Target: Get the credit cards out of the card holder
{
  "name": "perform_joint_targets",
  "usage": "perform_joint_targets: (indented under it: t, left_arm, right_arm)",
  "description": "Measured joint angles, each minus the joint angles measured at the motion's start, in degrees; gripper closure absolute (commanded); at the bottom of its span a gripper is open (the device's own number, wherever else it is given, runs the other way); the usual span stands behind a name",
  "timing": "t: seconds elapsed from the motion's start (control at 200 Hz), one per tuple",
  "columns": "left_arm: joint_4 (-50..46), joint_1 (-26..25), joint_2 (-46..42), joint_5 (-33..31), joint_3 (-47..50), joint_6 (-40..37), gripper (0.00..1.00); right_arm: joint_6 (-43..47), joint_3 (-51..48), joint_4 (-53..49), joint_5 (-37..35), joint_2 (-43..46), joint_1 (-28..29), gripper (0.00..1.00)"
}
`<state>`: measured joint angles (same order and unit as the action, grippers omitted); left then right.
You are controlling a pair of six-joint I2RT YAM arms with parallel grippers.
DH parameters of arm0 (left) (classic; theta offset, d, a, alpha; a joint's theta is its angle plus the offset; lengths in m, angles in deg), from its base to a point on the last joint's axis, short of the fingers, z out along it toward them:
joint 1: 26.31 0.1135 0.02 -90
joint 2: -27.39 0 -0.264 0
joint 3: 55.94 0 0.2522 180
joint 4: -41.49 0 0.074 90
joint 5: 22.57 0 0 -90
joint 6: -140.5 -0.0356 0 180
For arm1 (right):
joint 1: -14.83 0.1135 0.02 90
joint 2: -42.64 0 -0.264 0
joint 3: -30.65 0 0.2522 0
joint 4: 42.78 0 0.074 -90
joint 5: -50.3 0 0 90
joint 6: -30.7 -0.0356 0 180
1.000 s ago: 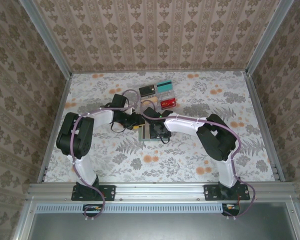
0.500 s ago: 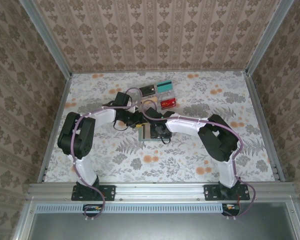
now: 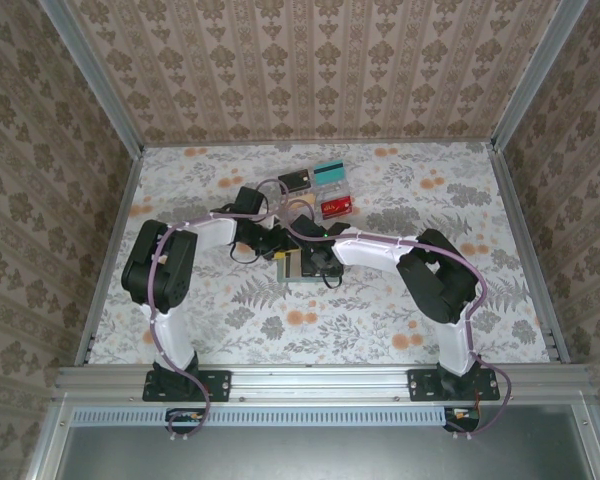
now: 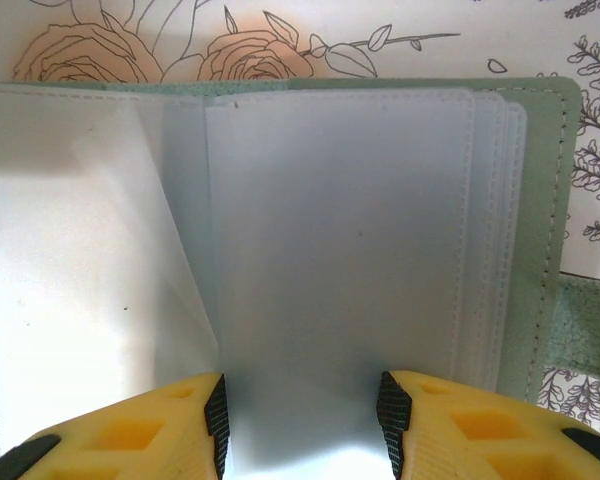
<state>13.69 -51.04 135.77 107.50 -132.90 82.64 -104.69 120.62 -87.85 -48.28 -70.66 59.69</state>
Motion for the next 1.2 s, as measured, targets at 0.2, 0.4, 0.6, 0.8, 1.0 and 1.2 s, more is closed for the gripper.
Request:
perform_joint_targets:
  t: [0.2,0.4,0.6,0.8,1.0,1.2]
  left_arm:
    - [0.4,0.0,0.0,2.2,0.0,0.0,0.60]
    - [2.0,-0.4,0.0,5.4,0.0,0.0,0.61]
    - [3.9,-1.7,-0.4,7.0,0.0,1.2,0.58]
    - [6.1,-4.7,-0.5,7.9,0.0,3.4,0.52]
    - [7.4,-6.4,-0.4,8.0,-2.0,5.0,0.45]
    - [7.4,-5.4,-0.4,7.2,-2.4,5.6,0.40]
  right_arm:
    - [0.3,-0.6,0.8,0.4,0.8,-0.4,0.50]
    - [0.7,-1.0,0.2,0.0,4.4,-1.6,0.48]
    - [0.2,-3.5,-0.6,-3.4,13.1,-2.0,0.46]
    - [-1.2,-8.2,-1.1,-7.3,19.4,-2.5,0.46]
    - [-2.3,-10.7,-1.1,-8.8,21.3,-3.3,0.46]
    - [-1.6,-11.2,2.2,-7.1,21.3,-3.3,0.46]
